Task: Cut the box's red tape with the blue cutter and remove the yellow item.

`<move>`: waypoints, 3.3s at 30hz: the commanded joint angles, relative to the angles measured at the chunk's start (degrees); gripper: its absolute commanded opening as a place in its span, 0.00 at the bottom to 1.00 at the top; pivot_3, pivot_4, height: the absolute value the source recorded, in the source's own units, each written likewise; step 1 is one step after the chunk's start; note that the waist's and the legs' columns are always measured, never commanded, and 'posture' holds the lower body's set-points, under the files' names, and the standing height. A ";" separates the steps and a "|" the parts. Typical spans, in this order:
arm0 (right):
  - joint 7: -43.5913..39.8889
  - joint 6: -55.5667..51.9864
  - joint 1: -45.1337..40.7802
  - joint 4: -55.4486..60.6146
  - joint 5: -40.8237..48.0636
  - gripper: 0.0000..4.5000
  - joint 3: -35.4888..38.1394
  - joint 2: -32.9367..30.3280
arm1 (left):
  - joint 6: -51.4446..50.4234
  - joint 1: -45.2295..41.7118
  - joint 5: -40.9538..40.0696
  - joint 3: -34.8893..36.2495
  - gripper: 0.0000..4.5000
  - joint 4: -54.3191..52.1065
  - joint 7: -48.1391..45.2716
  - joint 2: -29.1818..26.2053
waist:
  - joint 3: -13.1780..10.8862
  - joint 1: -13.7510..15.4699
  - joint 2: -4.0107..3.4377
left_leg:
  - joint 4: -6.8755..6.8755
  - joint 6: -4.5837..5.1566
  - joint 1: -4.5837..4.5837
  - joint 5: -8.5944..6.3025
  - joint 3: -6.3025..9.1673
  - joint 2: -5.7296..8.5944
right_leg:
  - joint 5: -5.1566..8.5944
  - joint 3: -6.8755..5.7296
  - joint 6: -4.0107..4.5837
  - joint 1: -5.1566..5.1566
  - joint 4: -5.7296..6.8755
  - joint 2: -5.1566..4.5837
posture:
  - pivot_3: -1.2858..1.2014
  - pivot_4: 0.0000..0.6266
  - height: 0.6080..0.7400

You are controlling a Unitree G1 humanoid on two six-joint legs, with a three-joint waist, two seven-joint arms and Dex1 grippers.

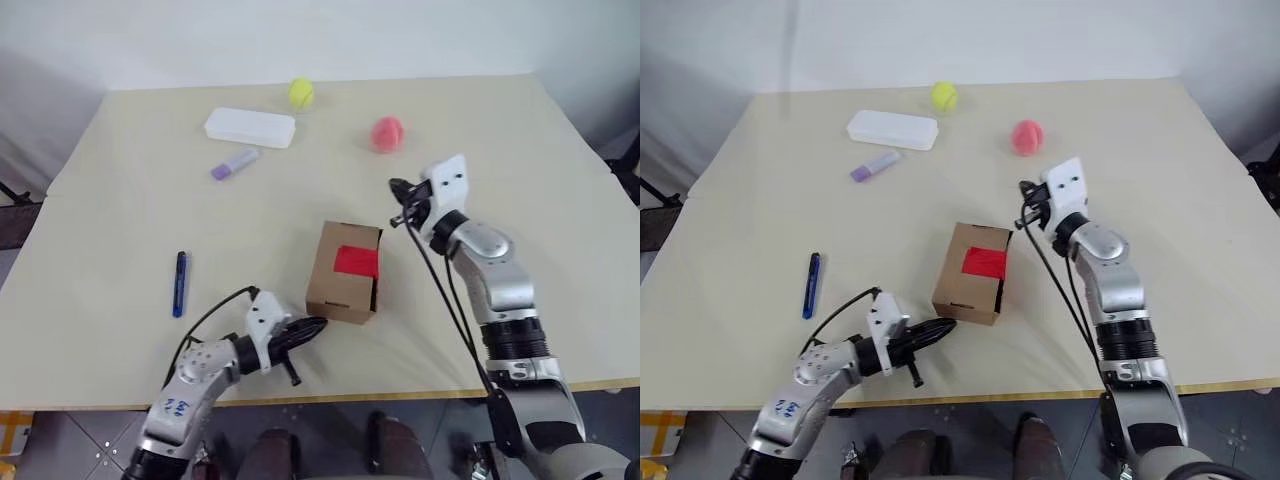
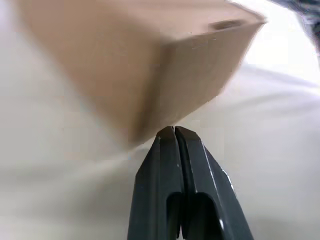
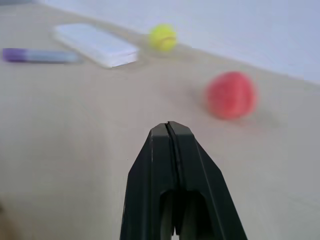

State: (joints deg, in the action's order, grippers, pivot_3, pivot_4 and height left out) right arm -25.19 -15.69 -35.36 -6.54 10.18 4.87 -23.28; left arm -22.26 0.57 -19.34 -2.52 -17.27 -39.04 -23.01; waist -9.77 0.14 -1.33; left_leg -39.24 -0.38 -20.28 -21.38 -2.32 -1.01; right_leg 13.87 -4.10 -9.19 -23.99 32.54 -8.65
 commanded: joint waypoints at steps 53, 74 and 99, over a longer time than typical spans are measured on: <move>-12.67 -1.42 3.20 -2.69 -2.52 0.00 0.48 -13.70 | -2.14 -11.80 1.16 0.16 0.01 2.70 -1.65 -0.93 | -0.11 -0.23 0.49 | -0.70 0.10 0.00 -0.29 -0.45 -0.15 | -0.04 -0.20 -0.04 0.01 0.25 -0.07 | 0.52 0.24 1.00; -30.67 -7.10 3.53 -1.79 12.46 0.81 4.26 -17.06 | -21.58 0.65 -15.02 36.88 0.73 -16.11 9.87 -10.53 | -0.23 -0.73 0.69 | -0.73 0.06 0.13 -0.53 -0.67 -0.31 | -0.04 -0.23 -0.04 0.00 0.31 -0.01 | 0.52 0.24 1.00; -34.59 3.97 -6.75 -18.42 9.09 1.00 0.40 -11.36 | -14.97 22.26 -18.04 48.83 1.00 -22.11 20.85 -5.17 | -0.39 0.01 0.96 | -0.87 -0.02 0.02 -0.76 -0.95 -0.58 | 0.08 -0.33 0.28 -0.33 0.53 0.13 | 0.52 0.24 1.00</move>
State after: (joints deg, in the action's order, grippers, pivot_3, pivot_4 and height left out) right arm -59.84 -12.33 -41.50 -27.00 18.96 4.68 -34.26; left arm -38.94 24.36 -39.85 47.76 -39.69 -21.10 -27.45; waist -10.16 0.15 -0.37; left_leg -40.13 -0.42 -20.25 -22.12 -3.27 -1.59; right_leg 13.95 -4.43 -8.90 -24.34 33.15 -8.52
